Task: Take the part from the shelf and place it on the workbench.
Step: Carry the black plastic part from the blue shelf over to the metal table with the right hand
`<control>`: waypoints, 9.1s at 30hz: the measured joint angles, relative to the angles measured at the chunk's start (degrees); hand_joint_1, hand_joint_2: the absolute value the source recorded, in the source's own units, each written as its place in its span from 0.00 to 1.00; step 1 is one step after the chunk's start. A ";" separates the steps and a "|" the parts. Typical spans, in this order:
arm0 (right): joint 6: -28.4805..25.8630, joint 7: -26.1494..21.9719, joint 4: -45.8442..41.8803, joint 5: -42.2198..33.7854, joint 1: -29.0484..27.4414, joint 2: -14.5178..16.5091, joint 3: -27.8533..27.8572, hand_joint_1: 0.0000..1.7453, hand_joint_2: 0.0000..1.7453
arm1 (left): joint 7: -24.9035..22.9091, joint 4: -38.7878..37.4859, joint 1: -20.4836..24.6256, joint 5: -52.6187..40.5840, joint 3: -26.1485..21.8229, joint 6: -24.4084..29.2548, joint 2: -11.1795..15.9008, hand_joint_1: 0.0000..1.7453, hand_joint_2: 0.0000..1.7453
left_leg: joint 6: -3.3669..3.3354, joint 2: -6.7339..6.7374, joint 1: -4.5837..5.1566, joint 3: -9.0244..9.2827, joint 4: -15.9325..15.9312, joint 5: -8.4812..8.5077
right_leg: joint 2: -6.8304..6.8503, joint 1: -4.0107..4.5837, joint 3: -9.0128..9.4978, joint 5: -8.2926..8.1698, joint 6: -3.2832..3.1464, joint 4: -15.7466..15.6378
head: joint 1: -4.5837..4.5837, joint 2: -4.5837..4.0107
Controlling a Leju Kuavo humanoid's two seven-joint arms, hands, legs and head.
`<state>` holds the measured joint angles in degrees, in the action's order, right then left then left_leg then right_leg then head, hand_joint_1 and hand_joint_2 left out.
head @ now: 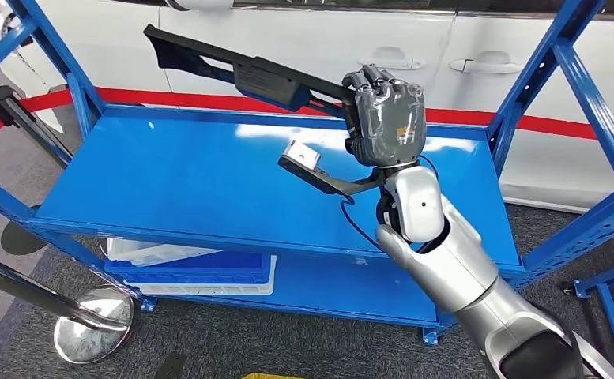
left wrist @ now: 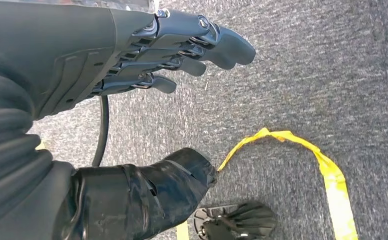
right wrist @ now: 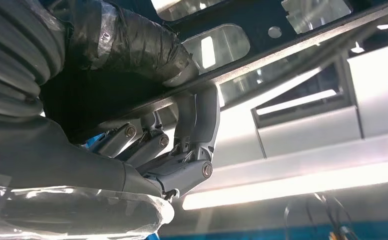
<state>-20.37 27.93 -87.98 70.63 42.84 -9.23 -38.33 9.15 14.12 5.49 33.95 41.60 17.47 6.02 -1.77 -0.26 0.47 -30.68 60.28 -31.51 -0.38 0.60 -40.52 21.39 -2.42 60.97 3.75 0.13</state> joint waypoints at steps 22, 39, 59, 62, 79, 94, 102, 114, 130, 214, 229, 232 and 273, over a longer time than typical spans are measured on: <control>1.04 -0.64 -2.00 1.84 0.65 0.46 0.11 1.00 1.00 | 0.32 0.00 -0.16 0.20 0.03 0.38 -0.38 0.00 1.00 | 2.65 0.34 -1.46 -11.23 3.12 6.05 | 0.06 -1.82 7.08 6.36 0.91 -0.03 | -0.30 0.00; 1.77 -0.96 -2.16 1.62 0.53 0.88 -0.31 1.00 1.00 | 0.39 0.00 0.36 0.70 0.05 0.63 -0.70 0.00 1.00 | -0.93 0.68 0.00 -1.21 -4.53 5.93 | 0.27 -1.29 -1.75 8.76 2.43 7.17 | -0.53 0.00; 2.77 -0.81 -2.00 0.56 0.50 1.17 -0.57 1.00 1.00 | 0.78 -0.04 0.03 1.47 0.08 0.89 -1.02 0.00 1.00 | 2.03 0.46 -1.00 -9.14 11.97 2.62 | 0.35 -0.35 2.45 3.01 -0.05 0.31 | -0.27 0.00; 2.76 -0.81 -1.99 0.46 0.56 1.19 -0.57 1.00 1.00 | 1.02 -0.04 0.29 1.55 0.08 0.91 -0.90 0.00 1.00 | 0.86 0.19 -0.37 -1.07 0.85 2.24 | 0.35 -0.31 1.39 1.43 0.41 0.08 | -0.36 0.00; 2.81 -0.91 -1.34 -1.12 0.42 1.10 -0.59 1.00 1.00 | 4.50 -0.04 0.16 1.02 0.08 0.39 -0.63 0.00 1.00 | 1.25 0.82 -0.54 -9.20 -1.57 10.82 | 0.24 -1.06 10.40 8.96 2.56 -1.02 | -0.43 0.00; 5.20 -2.01 -0.89 -7.07 0.95 1.12 -0.67 1.00 1.00 | 5.06 -0.04 -0.06 1.61 0.10 1.08 -0.17 0.00 1.00 | 1.88 0.25 -0.40 -4.91 -1.48 6.80 | 0.18 -1.22 8.00 6.35 1.80 -1.54 | -0.19 0.00; 5.18 -2.25 -0.91 -10.98 0.85 0.80 -0.87 1.00 1.00 | 5.28 -0.04 -0.15 2.09 0.10 1.12 -0.05 0.00 1.00 | -0.01 0.03 -0.60 -4.46 -3.33 7.52 | 0.16 -1.13 -0.57 12.98 2.60 14.62 | -0.32 0.00; 4.76 -2.78 -2.20 -10.50 1.06 0.21 -1.37 1.00 1.00 | 7.46 -0.04 -0.26 2.41 0.12 -0.58 0.09 0.00 1.00 | 2.56 -1.31 -1.03 -9.25 5.15 3.40 | -0.42 -1.82 5.33 4.89 1.57 -0.37 | 0.15 0.00; 4.36 -4.21 -4.24 -8.90 1.44 0.18 -2.05 1.00 1.00 | 8.73 -0.04 -0.14 2.25 0.12 0.01 0.41 0.00 1.00 | 0.09 0.31 -0.49 -5.36 -2.41 7.69 | 2.41 -1.55 3.70 8.59 2.89 4.21 | 0.02 0.00; 3.19 -5.82 -4.54 -9.29 1.28 1.19 -3.15 1.00 1.00 | 7.37 -0.09 -0.31 3.51 0.58 0.99 0.69 0.00 1.00 | 2.75 -0.28 -1.58 -7.31 5.92 1.85 | 0.31 -1.02 3.36 1.42 0.70 -2.31 | 0.45 0.00; 3.82 -5.70 -4.69 -10.74 0.59 1.08 -3.24 1.00 1.00 | 7.35 -0.09 -0.07 3.61 0.62 1.26 0.67 0.00 1.00 | -0.45 -3.08 -0.83 -4.47 -2.44 6.90 | 0.03 -1.46 -0.77 7.10 3.10 9.74 | 0.09 0.00; 3.83 -5.70 -4.76 -10.76 0.68 1.10 -3.25 1.00 1.00 | 7.35 -0.09 0.07 3.59 0.63 1.28 0.67 0.00 1.00 | 0.40 -4.68 -0.92 -5.45 -0.67 6.07 | -3.33 -2.15 3.61 4.49 3.24 1.24 | 0.16 0.01; 7.05 -6.10 -5.27 -10.44 2.15 0.87 -3.44 1.00 1.00 | 7.63 -0.09 -0.26 3.63 1.26 0.96 0.33 0.00 1.00 | 2.88 -0.49 -1.30 -14.55 14.17 1.54 | 2.41 -1.93 5.50 5.02 1.52 -0.62 | 0.86 0.00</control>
<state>-13.32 21.83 -93.25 60.19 44.99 -8.35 -41.77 16.78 14.03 5.23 37.58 42.86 18.43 6.34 1.11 -0.75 -0.83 -45.22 74.44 -29.98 2.03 -1.33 -35.03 26.42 -0.90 60.35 4.61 0.13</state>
